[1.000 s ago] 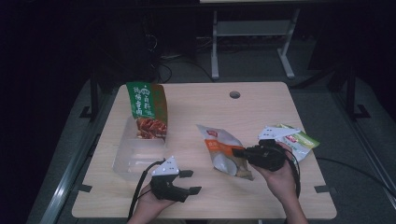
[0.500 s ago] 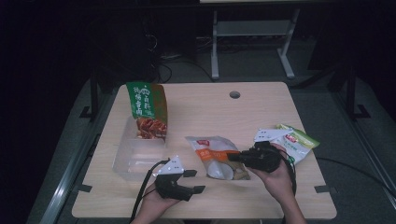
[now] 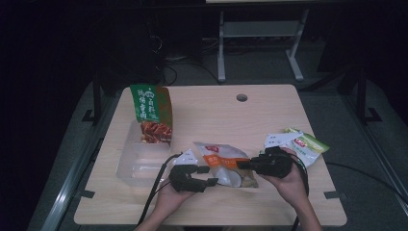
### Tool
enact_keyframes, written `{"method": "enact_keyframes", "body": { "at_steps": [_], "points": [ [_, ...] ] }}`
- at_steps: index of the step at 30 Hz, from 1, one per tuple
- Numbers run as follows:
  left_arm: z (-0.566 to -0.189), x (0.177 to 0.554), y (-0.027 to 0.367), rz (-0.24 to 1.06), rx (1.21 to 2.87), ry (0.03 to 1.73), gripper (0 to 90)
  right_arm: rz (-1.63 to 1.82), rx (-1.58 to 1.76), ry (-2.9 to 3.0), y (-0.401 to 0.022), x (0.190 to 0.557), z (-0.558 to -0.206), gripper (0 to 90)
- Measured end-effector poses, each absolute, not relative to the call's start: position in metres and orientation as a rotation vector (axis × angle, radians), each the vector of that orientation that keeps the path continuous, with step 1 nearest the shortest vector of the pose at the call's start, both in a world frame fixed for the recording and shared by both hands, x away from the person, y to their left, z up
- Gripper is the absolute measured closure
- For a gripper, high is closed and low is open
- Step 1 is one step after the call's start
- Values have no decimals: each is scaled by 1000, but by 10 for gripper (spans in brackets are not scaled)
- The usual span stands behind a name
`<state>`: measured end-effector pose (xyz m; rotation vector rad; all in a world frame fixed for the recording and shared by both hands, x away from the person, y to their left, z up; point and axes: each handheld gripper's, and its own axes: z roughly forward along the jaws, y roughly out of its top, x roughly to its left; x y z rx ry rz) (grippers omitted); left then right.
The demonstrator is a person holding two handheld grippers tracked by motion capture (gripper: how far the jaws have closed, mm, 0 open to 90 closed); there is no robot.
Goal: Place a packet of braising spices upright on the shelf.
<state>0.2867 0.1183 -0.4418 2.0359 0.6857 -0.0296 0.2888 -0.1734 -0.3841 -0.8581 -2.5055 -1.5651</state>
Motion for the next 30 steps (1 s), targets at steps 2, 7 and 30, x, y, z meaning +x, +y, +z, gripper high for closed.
{"method": "enact_keyframes", "body": {
  "at_steps": [2, 7, 30],
  "points": [
    [-441, 289, 114, -50, 2025, 683, 559, -1547, -856, -2524, -173, 289, -385, 896],
    [-439, 291, 110, -44, 2040, 664, 824, -1507, -862, -2568, -171, 289, -388, 895],
    [-430, 276, 119, 60, 2098, 654, 647, -1376, -885, -2630, -153, 292, -402, 898]
  ]
}}
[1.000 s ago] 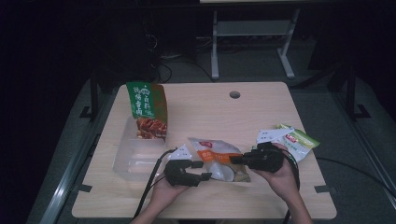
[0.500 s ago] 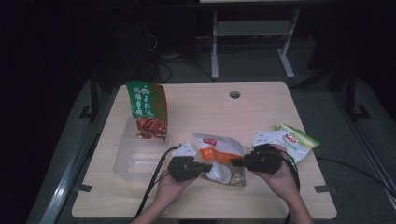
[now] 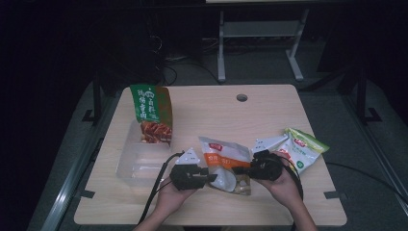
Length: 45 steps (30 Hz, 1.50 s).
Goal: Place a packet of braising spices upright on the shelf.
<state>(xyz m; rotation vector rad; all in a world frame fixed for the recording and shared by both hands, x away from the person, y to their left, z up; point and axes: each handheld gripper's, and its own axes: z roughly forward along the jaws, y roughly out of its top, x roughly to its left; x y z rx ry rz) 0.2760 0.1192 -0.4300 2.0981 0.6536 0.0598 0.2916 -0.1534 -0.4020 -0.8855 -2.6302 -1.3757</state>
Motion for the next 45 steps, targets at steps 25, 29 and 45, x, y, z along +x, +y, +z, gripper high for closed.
{"method": "enact_keyframes", "body": {
  "at_steps": [25, 29, 45],
  "points": [
    [-426, 244, 156, 99, 2084, 637, 251, -1466, -949, -2563, -150, 304, -379, 900],
    [-427, 241, 158, 99, 2088, 616, 243, -1461, -954, -2556, -148, 309, -374, 900],
    [-429, 243, 154, 67, 2081, 556, 230, -1487, -950, -2558, -139, 322, -351, 900]
  ]
}}
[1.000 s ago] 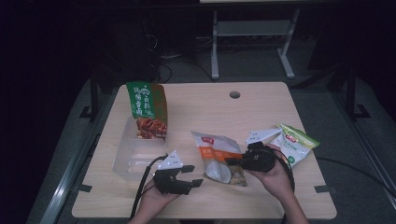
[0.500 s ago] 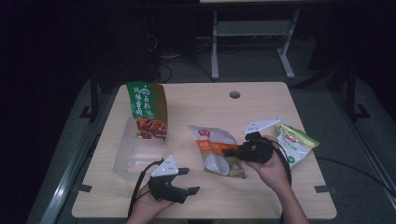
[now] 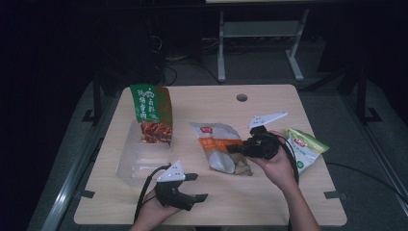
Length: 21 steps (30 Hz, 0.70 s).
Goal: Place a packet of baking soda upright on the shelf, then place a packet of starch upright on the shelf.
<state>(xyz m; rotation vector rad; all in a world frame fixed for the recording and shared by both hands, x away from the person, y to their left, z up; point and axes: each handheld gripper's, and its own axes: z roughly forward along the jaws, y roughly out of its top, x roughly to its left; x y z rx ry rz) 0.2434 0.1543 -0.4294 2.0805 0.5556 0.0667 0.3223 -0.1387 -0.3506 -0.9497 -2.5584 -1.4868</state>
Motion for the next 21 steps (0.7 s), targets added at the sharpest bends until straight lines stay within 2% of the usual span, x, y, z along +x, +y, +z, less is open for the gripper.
{"method": "enact_keyframes", "body": {
  "at_steps": [21],
  "points": [
    [-428, 236, 155, 94, 2073, 542, 230, -1522, -911, -2538, -106, 339, -327, 900]
  ]
}}
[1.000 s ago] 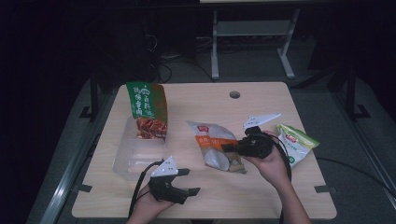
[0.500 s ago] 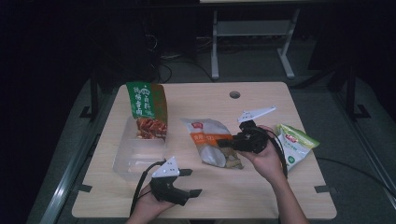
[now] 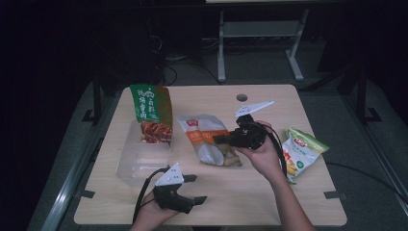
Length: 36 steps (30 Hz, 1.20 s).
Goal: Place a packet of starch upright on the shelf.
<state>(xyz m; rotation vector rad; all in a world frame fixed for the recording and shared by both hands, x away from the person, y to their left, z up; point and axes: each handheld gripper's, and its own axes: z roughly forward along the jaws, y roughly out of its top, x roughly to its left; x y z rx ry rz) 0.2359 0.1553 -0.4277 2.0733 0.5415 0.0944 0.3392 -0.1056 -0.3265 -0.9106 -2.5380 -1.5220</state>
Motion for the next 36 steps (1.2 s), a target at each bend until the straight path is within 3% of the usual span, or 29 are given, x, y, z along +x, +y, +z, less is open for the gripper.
{"method": "enact_keyframes", "body": {
  "at_steps": [24, 36],
  "points": [
    [-424, 237, 159, 82, 2077, 566, 226, -1566, -761, -2510, -33, 376, -308, 900],
    [-420, 229, 176, 119, 2109, 554, 224, -1545, -683, -2488, 25, 395, -308, 900]
  ]
}}
